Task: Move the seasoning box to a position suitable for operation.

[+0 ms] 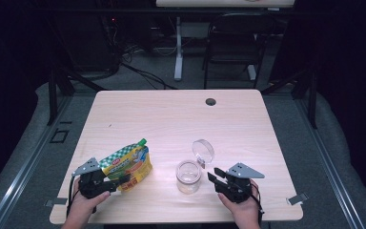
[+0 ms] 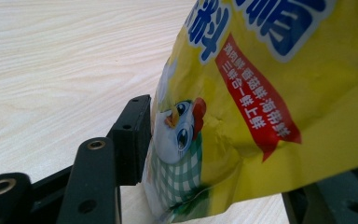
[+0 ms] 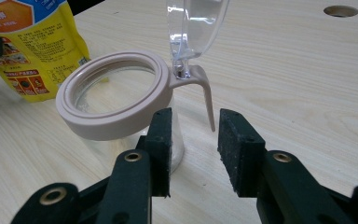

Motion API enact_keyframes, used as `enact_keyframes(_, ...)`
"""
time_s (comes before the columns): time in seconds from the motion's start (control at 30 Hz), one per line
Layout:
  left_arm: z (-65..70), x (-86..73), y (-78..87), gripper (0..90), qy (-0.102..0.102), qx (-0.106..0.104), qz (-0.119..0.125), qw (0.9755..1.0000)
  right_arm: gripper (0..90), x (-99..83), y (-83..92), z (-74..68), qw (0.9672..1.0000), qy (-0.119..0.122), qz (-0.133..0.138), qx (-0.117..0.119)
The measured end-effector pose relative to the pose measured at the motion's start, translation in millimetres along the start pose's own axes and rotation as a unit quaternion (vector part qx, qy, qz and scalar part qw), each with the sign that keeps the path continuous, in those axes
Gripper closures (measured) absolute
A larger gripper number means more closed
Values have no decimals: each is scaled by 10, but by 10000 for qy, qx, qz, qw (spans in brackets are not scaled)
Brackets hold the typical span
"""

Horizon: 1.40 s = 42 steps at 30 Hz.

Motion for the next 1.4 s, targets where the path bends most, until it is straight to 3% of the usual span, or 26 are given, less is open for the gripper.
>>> enact_keyframes(0.4,-4,-10,-125,459,14,67,-196,9998,650,-2,0,2,10000,4,6,12)
enact_keyframes(0.7,-40,-9,-264,433,-81,286,-388,9988,647,-15,0,-4,10000,-3,-20,13)
enact_keyframes(1.13,-70,-34,-347,470,94,138,-336,9993,639,-19,1,-8,10000,-3,-10,31)
enact_keyframes(1.4,-67,-46,-384,455,74,111,-248,9996,638,-19,-2,-10,10000,-7,-8,40)
Point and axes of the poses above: each handheld gripper's, and its own axes: y roughly backward along the jaws, x roughly out of its top, z roughly to its right, the point moved 7 cm from there along -y, roughly forward along the jaws, and after that the axes turned 15 degrees about -z, right-handed, at the moved point
